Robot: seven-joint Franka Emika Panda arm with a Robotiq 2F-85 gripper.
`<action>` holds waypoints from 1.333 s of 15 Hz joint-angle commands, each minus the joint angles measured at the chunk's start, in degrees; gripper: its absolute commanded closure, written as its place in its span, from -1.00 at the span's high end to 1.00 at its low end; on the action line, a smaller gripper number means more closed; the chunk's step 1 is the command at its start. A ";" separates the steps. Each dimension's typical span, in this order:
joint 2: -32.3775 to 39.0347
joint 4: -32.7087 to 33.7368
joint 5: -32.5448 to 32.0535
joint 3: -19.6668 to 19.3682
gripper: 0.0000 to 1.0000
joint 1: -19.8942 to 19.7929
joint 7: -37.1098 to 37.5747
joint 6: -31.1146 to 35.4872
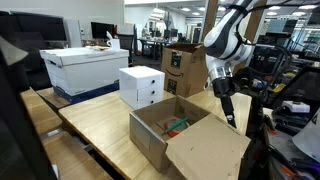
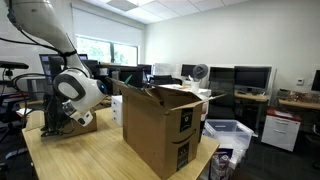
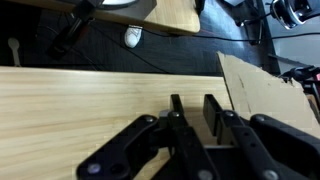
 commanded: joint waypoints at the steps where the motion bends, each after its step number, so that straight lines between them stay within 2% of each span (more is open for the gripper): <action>1: -0.89 0.33 0.64 -0.64 -0.93 -1.57 -3.23 -4.03; 5: -1.34 0.37 1.61 -0.60 -1.00 -1.46 -5.98 -5.00; 9: -1.82 -0.57 3.61 -0.59 -0.96 -1.27 -8.08 -3.33; 17: -1.64 -3.39 15.44 0.09 -0.96 0.16 -12.72 5.86; 20: -1.59 -3.86 20.91 0.11 -0.96 0.24 -14.41 6.28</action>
